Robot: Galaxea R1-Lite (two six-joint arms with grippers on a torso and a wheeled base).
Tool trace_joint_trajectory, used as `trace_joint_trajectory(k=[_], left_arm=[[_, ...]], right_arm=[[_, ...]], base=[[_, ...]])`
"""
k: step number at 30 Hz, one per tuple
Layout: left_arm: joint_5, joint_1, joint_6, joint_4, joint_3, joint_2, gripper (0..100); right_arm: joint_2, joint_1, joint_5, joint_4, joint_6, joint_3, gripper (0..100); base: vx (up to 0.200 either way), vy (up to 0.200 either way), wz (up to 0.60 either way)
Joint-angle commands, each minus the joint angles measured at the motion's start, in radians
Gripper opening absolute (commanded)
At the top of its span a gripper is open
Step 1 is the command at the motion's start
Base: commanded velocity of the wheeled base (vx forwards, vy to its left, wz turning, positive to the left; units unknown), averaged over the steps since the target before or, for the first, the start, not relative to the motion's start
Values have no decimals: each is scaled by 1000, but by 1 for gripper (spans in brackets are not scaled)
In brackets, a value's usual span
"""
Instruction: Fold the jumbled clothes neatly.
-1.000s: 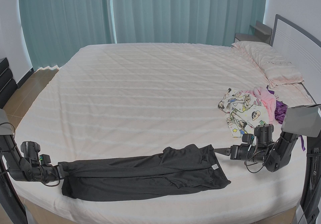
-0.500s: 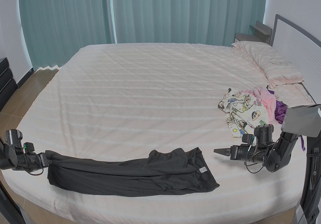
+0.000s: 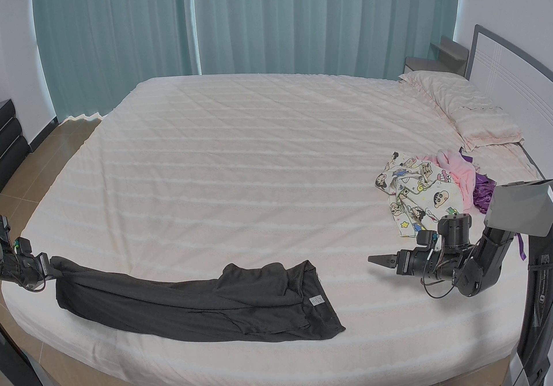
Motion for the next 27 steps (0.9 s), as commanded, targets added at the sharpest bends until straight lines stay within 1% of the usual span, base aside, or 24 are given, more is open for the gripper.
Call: trace_joint_trajectory(k=[1, 3, 4, 6, 7, 9, 13, 14, 16, 17, 18, 19, 20, 21, 22, 25, 26, 27], left_arm=[[2, -17, -1, 63, 1, -74, 0], [7, -94, -21, 164, 3, -140, 0], [8, -133, -46, 208, 1, -172, 0], [16, -187, -86, 247, -2, -212, 0], [33, -256, -147, 276, -5, -255, 0], [77, -356, -244, 287, -5, -304, 0], [218, -591, -452, 279, -9, -362, 0], [260, -652, -503, 277, -15, -364, 0], [266, -661, -509, 277, -17, -364, 0], [353, -798, -613, 277, -45, -358, 0], [386, -867, -659, 277, -63, -352, 0], [399, -902, -684, 277, -74, -344, 0], [418, -954, -718, 277, -94, -327, 0], [418, -954, -718, 277, -94, -327, 0], [442, -1023, -762, 280, -134, -284, 0], [482, -1112, -819, 284, -195, -206, 0], [482, -1112, -819, 284, -195, -206, 0], [511, -1178, -859, 284, -247, -146, 0]], right_arm=[[0, 1, 1, -1, 0, 0, 100], [1, 1, 1, -1, 0, 0, 100], [1, 1, 1, -1, 0, 0, 100], [1, 1, 1, -1, 0, 0, 100], [1, 1, 1, -1, 0, 0, 100], [1, 1, 1, -1, 0, 0, 100], [0, 1, 1, -1, 0, 0, 100], [0, 1, 1, -1, 0, 0, 100], [0, 1, 1, -1, 0, 0, 100], [-2, 1, 1, -1, 0, 2, 100], [-2, 1, 1, -2, 0, 2, 100], [-2, 1, 1, -1, 0, 2, 100], [-3, 1, 1, -2, 0, 2, 100], [-3, 1, 1, -2, 0, 2, 100], [-2, 1, 1, -1, 0, 2, 100], [-3, 1, 1, -2, 0, 2, 100], [-3, 1, 1, -2, 0, 2, 100], [-3, 1, 1, -2, 0, 2, 100]], base=[[0, 0, 0], [0, 0, 0], [0, 0, 0], [0, 0, 0], [0, 0, 0], [0, 0, 0], [0, 0, 0], [0, 0, 0], [0, 0, 0], [0, 0, 0], [0, 0, 0], [0, 0, 0], [0, 0, 0], [0, 0, 0], [0, 0, 0], [0, 0, 0], [0, 0, 0], [0, 0, 0]])
